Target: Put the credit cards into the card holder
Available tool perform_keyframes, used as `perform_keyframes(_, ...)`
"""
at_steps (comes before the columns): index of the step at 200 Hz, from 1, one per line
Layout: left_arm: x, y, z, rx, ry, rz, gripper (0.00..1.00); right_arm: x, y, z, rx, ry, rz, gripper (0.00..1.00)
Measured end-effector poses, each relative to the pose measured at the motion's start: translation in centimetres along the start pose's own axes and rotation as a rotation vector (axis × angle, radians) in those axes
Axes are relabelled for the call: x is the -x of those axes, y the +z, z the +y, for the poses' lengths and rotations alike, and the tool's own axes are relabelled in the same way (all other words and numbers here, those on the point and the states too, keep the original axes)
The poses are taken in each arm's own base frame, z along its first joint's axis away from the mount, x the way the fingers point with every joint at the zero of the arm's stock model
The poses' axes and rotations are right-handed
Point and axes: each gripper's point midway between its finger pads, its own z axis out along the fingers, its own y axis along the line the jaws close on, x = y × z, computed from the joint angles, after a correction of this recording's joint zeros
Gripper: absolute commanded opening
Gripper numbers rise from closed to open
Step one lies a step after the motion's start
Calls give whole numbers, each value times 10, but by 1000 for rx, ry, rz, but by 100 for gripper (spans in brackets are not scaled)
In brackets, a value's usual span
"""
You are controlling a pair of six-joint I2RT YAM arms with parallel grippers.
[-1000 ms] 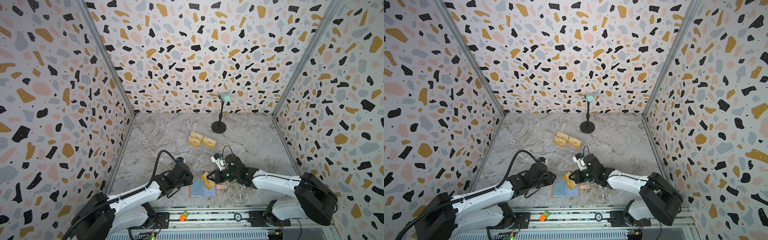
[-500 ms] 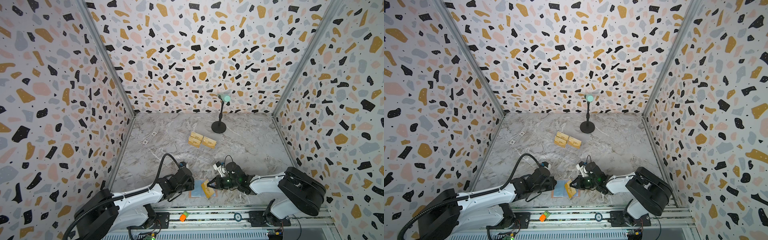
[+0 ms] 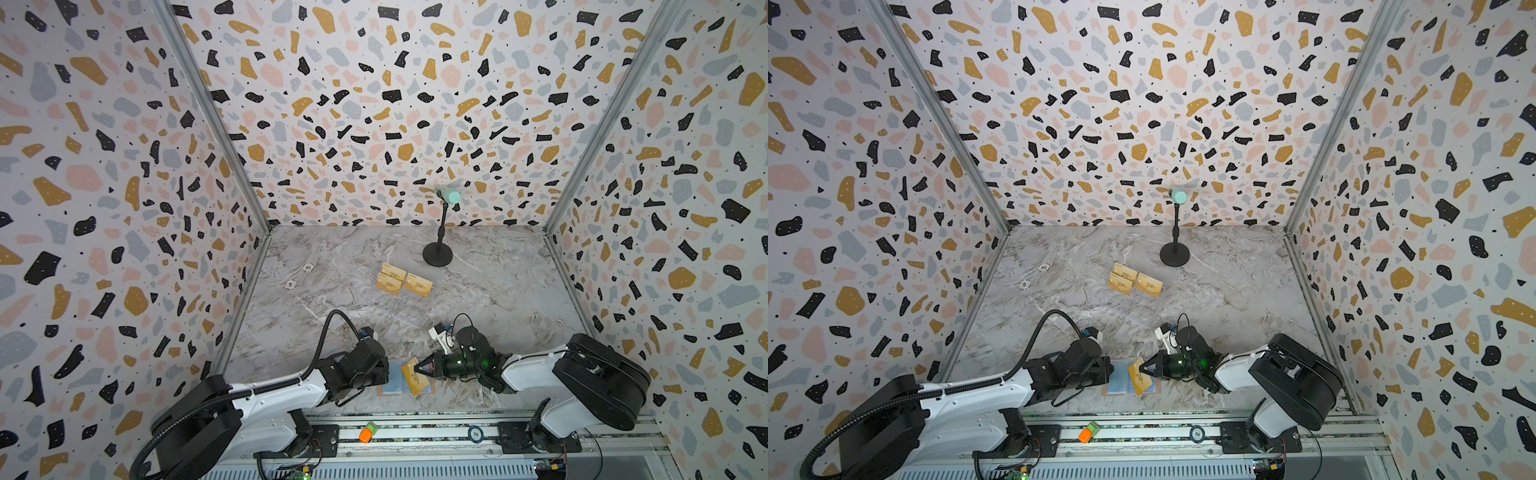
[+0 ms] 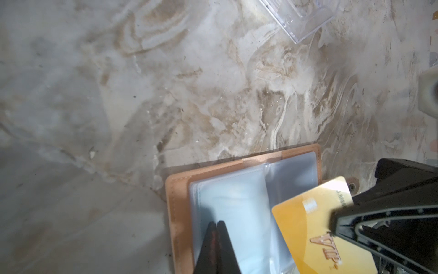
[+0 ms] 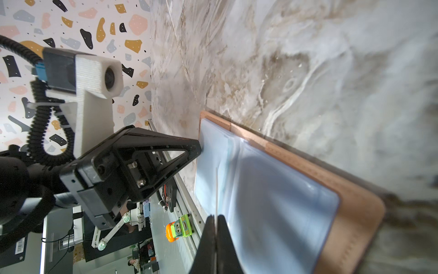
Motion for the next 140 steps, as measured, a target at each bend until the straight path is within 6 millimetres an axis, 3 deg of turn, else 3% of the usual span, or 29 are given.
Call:
perform_keyframes(72, -2, -1, 2, -2, -3, -1, 2, -4, 6, -12, -13, 17, 25, 0)
perform_keyframes(140, -2, -1, 2, -4, -10, -2, 0, -3, 7, -6, 23, 0, 21, 0)
